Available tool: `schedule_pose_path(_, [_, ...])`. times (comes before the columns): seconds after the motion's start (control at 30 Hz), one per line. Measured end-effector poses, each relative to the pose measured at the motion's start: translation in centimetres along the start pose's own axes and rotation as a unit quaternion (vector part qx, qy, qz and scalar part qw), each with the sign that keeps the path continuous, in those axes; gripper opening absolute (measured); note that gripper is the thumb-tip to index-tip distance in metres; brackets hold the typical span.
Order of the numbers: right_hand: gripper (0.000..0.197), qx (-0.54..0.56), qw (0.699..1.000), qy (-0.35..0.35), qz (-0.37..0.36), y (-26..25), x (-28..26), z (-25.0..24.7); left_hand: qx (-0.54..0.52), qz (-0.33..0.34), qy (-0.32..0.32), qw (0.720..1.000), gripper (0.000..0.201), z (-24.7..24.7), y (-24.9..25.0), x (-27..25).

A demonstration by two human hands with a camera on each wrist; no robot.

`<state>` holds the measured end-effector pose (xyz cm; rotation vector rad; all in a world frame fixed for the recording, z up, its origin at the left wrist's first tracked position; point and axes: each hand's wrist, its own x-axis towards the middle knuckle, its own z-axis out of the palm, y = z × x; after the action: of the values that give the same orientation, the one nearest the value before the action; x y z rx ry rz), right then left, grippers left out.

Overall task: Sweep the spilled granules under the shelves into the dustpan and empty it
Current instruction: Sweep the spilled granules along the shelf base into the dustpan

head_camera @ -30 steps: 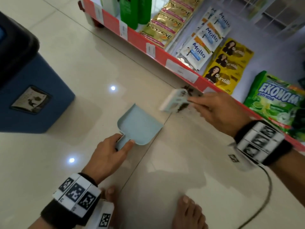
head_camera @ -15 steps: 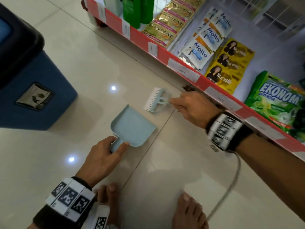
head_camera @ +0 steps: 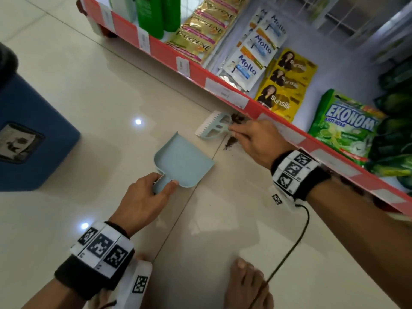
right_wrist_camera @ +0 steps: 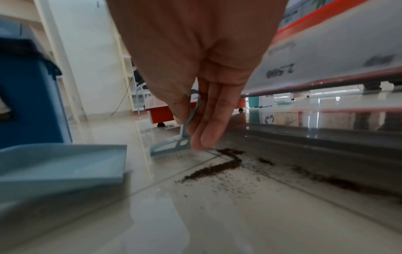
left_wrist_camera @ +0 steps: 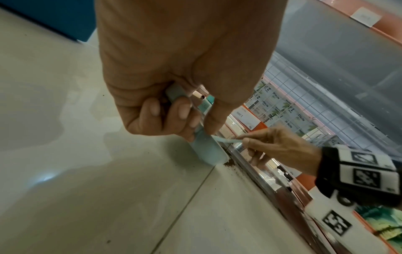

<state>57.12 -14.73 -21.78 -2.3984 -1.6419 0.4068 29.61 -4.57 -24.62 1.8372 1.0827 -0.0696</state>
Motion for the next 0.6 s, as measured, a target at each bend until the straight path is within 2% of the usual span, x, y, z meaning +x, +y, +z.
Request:
schedule_pose_path(0.07, [0.025, -0.037, 0.999, -0.032, 0.007, 1.2, -2.0, -0.8, 0.0, 0.002, -0.005, 1.0, 0.04, 0.2, 0.2, 0.3])
schedule_pose_path(0.13, [0.022, -0.038, 0.999, -0.034, 0.019, 2.1, -4.4, -1.9, -0.002, 0.007, -0.011, 1.0, 0.041, 0.4, 0.1, 0.5])
schedule_pose_path(0.23, [0.021, -0.006, 0.999, 0.023, 0.039, 1.8, -6.2, -2.9, -0.002, 0.01, -0.016, 1.0, 0.041, 0.7, 0.1, 0.9])
schedule_pose_path(0.33, [0.02, 0.023, 0.996, 0.086, 0.014, -0.3, -4.5, -2.6, -0.003, 0.007, -0.019, 1.0, 0.042, 1.2, 0.4, 1.2])
schedule_pose_path(0.43, [0.025, -0.001, 0.995, 0.104, -0.008, -2.4, -1.0, -1.4, -0.01, 0.013, -0.026, 1.0, 0.042, 1.5, 0.8, 1.5])
schedule_pose_path(0.6, [0.022, -0.148, 0.983, 0.048, 0.094, -3.5, 3.0, 0.9, -0.013, 0.021, -0.037, 0.999, 0.038, 1.8, 1.4, 2.0])
